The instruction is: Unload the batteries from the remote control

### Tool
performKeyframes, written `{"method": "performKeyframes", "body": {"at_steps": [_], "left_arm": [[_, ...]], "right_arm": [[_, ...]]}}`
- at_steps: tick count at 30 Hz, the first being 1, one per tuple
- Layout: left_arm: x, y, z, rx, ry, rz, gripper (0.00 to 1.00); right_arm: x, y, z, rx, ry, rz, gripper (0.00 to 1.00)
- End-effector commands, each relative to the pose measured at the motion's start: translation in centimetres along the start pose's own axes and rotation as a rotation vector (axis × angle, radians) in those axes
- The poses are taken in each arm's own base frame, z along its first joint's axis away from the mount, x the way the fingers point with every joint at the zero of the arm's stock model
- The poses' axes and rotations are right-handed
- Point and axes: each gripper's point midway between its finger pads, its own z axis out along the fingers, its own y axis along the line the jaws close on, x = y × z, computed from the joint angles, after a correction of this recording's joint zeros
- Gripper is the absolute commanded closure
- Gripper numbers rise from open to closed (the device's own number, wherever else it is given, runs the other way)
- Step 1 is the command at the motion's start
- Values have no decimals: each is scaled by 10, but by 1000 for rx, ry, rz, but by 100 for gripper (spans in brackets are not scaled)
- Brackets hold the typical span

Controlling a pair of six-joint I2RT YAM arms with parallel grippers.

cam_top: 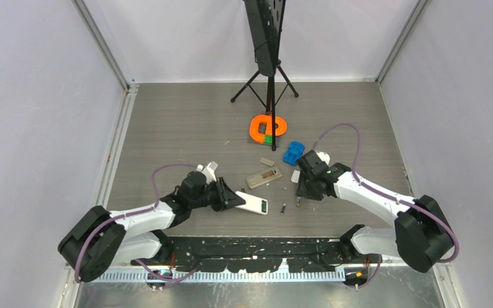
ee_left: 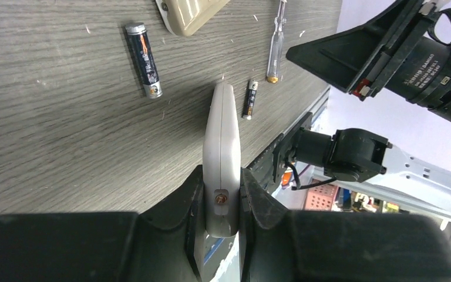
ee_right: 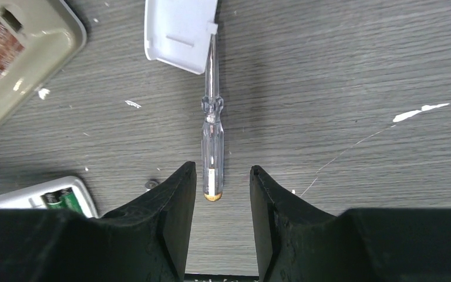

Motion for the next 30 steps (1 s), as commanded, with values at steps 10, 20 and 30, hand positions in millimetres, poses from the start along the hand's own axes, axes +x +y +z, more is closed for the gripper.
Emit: {"method": "performKeyframes", "body": {"at_steps": [10,20,30], "left_arm": [[7,50,-21,-272,-9,16,54],[0,51,-32,-361,-8,72,31],[-22,28,-50,-380,-79,177,12]], "right_arm": [[-10,8,9,117,-85,-70,59],[2,7,20,85,-68,-45,65],[13,-1,36,121,-36,-51,75]]}}
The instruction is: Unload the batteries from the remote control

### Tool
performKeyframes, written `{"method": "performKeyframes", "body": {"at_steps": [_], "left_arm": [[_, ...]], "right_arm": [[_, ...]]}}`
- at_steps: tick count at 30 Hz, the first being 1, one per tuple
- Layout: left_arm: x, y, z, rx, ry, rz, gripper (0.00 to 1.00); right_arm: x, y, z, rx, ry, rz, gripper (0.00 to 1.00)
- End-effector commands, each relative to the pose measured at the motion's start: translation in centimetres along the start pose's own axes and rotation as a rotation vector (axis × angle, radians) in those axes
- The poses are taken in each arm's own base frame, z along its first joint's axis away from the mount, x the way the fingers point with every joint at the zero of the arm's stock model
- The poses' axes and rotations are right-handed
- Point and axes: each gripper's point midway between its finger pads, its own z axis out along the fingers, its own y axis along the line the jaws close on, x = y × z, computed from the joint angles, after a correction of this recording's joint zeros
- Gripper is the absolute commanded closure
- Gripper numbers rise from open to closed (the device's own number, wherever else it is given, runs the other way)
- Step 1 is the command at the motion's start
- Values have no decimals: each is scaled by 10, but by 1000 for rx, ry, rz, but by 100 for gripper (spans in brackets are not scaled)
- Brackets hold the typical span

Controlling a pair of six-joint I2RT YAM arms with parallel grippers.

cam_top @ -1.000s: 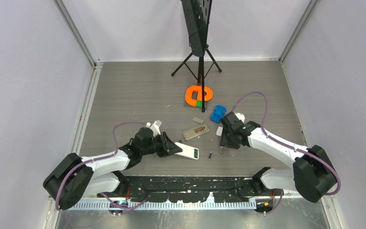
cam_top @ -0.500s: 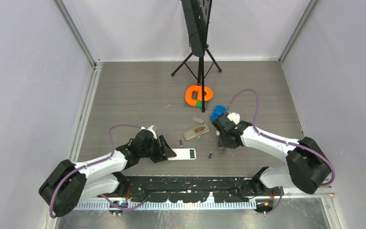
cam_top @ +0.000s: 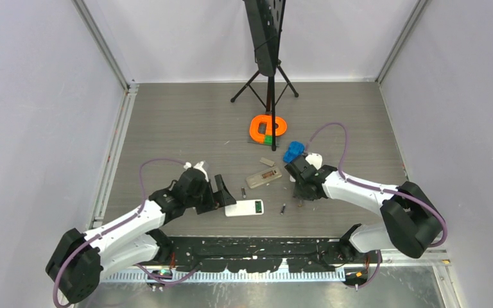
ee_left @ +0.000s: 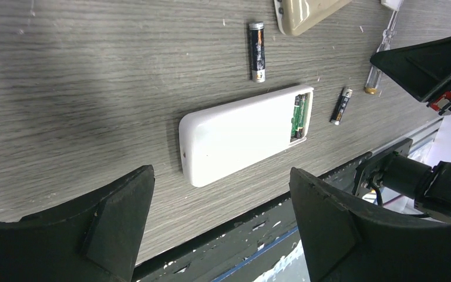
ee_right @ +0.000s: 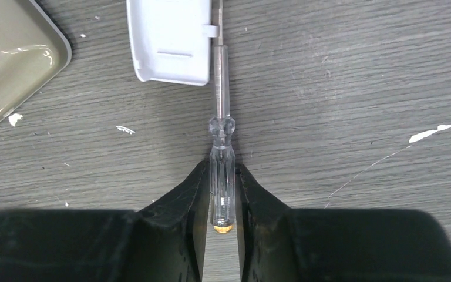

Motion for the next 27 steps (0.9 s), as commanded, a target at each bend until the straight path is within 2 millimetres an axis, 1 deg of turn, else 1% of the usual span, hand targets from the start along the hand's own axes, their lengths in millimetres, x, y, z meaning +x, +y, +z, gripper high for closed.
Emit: {"method": "performKeyframes", "body": {"at_steps": [1,3,6,8,9,10,12,13,14,15,18,20,23,24,27], "left_arm": [[-15,-7,-11,-12,-50,67,12],[-18,-15,-12,16,-56,82,12],[-20,-25,-11,54,-50,103,11],[-22,-34,-10,84,-47,113,10],[-22,-35,-9,92,-41,117,10],[-24,-42,-9,116,-46,125,9],[-26,-50,-9,149,-46,140,6],[-27,-56,-10,168,-47,152,5],[-29,-61,-11,187,-48,166,2],[-31,-67,-12,206,-51,180,1],[-35,-87,-19,302,-34,258,0],[-43,-95,-24,352,-34,266,0],[-49,-115,-37,500,-30,260,0],[-52,-121,-41,547,-36,257,0],[-51,-132,-49,623,-10,250,1]], "right_arm": [[5,-4,8,23,0,11,79],[2,-5,3,21,-10,11,87],[-8,-9,-13,16,-53,27,95],[-20,-12,-30,-7,-110,52,98],[-26,-11,-38,-27,-137,65,98],[-31,-9,-47,-57,-161,74,99],[-40,-1,-64,-141,-205,77,100],[-44,6,-74,-202,-225,73,100],[-48,17,-84,-281,-248,53,100],[-49,31,-95,-386,-259,16,100],[-32,77,-132,-739,-238,-156,100],[-18,96,-152,-918,-215,-239,100],[0,114,-168,-1098,-159,-311,100],[7,118,-171,-1137,-121,-335,100],[19,124,-178,-1204,-40,-379,100]]}}
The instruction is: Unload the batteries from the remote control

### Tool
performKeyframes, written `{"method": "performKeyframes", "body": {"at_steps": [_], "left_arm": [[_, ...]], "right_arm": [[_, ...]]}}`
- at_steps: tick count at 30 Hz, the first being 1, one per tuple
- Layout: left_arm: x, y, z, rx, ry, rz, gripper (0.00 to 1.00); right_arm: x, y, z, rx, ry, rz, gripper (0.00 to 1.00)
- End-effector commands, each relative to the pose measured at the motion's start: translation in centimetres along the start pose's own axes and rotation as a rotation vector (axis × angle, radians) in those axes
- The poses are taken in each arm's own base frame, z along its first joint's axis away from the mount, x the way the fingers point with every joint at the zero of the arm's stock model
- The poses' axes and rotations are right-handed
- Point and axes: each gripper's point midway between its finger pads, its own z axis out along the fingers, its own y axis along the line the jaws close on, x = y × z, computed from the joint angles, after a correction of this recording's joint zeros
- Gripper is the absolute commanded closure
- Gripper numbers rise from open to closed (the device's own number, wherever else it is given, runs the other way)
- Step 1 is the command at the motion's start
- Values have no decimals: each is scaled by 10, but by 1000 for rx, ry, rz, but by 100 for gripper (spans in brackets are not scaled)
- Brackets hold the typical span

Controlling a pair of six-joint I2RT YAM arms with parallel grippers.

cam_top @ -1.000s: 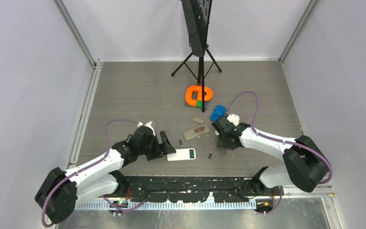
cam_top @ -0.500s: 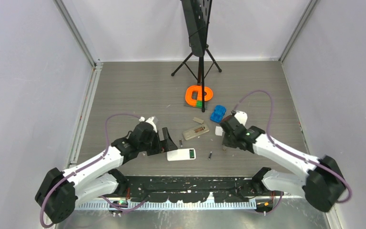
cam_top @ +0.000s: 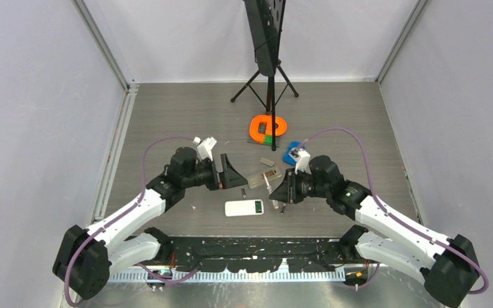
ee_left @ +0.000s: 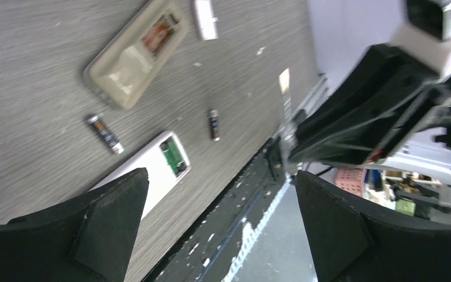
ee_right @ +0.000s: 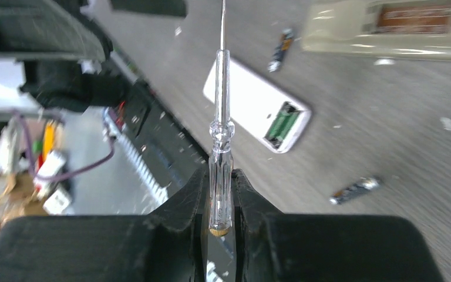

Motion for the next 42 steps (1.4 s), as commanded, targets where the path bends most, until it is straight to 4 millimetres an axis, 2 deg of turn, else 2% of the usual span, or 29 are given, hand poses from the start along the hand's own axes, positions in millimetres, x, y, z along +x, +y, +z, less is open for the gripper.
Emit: {"method": "performKeyframes", "body": {"at_steps": [1,4,9,15,24,30,36,37,39,42], "left_arm": [[-9,-47,-7,249,17,56,4],[-6,-57,-6,323,50,63,13],[-4,-74,-7,446,87,72,31],[0,-89,-16,530,128,117,55],[14,-97,-33,591,181,160,71],[18,-95,-33,583,211,176,98],[15,-88,-28,535,188,172,100],[12,-87,-27,520,168,169,100],[3,-87,-25,501,104,163,100],[-15,-87,-24,475,-37,130,100]], "right_arm": [[7,58,-4,-334,100,-96,100],[4,85,-9,-494,124,-76,100],[4,99,-11,-568,175,-27,100],[7,101,-14,-584,199,-17,100],[6,104,-11,-608,214,20,100],[4,104,-7,-617,218,39,100],[-3,102,-4,-587,172,56,97],[-4,101,-3,-574,166,58,90],[-8,95,1,-520,134,68,68],[-21,81,4,-404,36,71,50]]}}
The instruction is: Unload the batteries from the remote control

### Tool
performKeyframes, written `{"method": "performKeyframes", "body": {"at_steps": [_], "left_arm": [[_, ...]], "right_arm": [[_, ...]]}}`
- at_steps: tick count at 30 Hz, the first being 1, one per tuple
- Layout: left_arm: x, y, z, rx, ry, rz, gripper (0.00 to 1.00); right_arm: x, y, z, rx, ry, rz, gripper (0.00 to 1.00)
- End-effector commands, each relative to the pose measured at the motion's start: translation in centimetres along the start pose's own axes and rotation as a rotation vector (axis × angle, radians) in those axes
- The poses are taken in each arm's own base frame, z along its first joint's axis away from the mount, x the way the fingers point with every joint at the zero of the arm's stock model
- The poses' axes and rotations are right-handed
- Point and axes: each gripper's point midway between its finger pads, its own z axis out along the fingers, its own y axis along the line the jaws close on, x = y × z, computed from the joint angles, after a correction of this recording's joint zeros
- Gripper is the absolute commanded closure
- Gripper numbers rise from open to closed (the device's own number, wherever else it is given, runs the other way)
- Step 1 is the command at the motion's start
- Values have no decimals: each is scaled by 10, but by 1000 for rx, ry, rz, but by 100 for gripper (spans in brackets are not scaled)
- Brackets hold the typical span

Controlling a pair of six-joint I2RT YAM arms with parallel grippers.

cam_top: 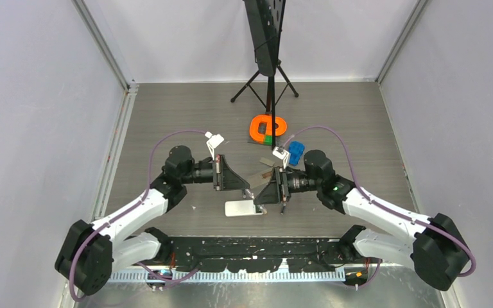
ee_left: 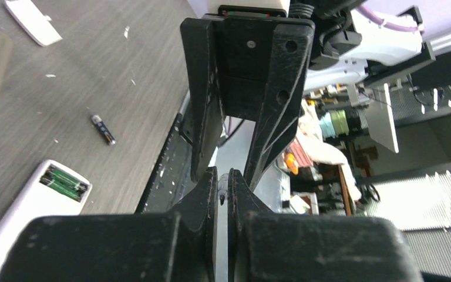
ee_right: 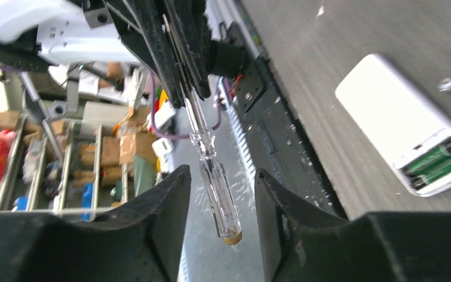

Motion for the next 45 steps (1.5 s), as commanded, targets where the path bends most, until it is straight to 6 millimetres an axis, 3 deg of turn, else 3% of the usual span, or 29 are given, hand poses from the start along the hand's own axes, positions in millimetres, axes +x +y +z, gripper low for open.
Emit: {"method": "performKeyframes", "body": {"at_steps": [1,5,9,15,22,33,40,45], "left_arm": [[-30,-1,-4,-42,-221,49,100],[-46,9,-16,-64,-426,-22,100],[-57,12,-31,-40,-600,-79,100],[-64,1,-40,-5,-680,-78,100],[-67,-5,-38,13,-694,-80,100],[-71,-4,-32,41,-711,-88,100],[-72,-3,-29,46,-707,-89,100],[-71,-2,-29,43,-708,-90,100]], "right_arm": [[-36,-4,-11,133,-210,-55,45],[-57,-7,-29,200,-403,-64,32],[-75,9,-40,96,-582,-35,26],[-80,-3,-39,112,-625,16,24],[-89,2,-30,28,-649,47,24],[-104,9,-15,-37,-662,68,40],[-104,13,-8,-81,-655,71,56],[-104,10,-8,-79,-658,81,62]]}}
